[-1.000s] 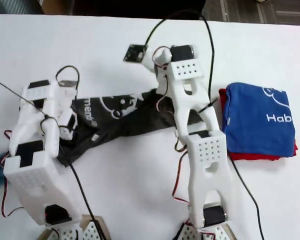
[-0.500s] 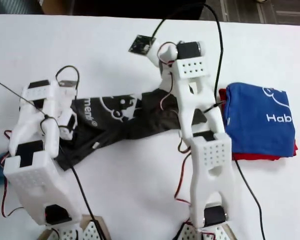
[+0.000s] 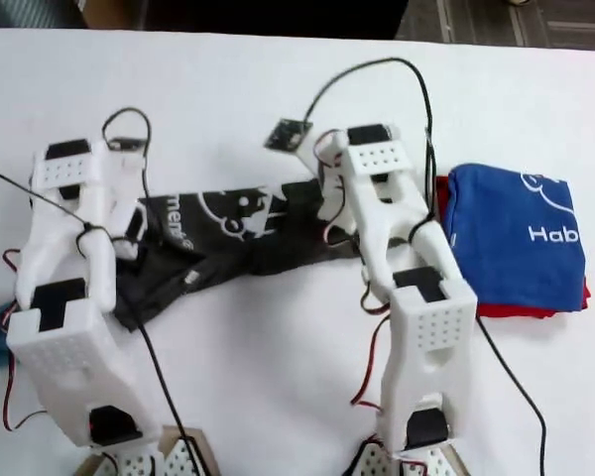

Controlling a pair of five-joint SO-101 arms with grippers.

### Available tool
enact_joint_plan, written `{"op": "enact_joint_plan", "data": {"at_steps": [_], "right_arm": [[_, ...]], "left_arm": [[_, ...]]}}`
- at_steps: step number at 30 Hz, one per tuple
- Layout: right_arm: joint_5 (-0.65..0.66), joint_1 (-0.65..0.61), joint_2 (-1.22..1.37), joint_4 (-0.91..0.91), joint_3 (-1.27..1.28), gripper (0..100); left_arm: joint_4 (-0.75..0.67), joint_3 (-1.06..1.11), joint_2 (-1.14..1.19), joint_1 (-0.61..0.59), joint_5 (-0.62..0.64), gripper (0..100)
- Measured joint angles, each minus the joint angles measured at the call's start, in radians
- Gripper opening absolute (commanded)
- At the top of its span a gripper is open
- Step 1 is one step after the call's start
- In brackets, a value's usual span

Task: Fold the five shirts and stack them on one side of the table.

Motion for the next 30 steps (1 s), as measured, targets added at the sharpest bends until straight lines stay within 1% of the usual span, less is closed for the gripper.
{"op": "enact_joint_plan", "data": {"at_steps": [3,8,10,15,18,22,25,28,30], "right_arm": [[0.0,-0.002,-0.043,-0.005,0.095,11.4],[0.0,-0.012,-0.158,-0.003,0.209,11.5],[-0.006,-0.02,-0.232,0.002,0.215,11.6],[-0.072,-0.046,-0.463,0.003,0.215,11.6],[-0.091,-0.046,-0.559,0.026,0.215,11.6],[-0.091,-0.051,-0.629,0.089,0.215,11.6],[-0.091,-0.051,-0.649,0.121,0.215,11.6],[-0.091,-0.051,-0.651,0.141,0.215,11.6],[-0.091,-0.049,-0.651,0.147,0.215,11.6]], "left_arm": [[0.018,-0.061,0.0,0.002,0.008,10],[0.02,-0.097,0.0,0.0,0.072,10],[0.02,-0.097,0.0,0.002,0.1,10],[0.02,-0.097,0.0,-0.006,0.199,10],[0.02,-0.097,0.0,-0.04,0.219,10],[0.008,-0.097,0.0,-0.132,0.221,11],[-0.044,-0.097,0.0,-0.186,0.222,15],[-0.071,-0.103,0.046,-0.187,0.222,22],[-0.072,-0.107,0.101,-0.18,0.229,23]]}}
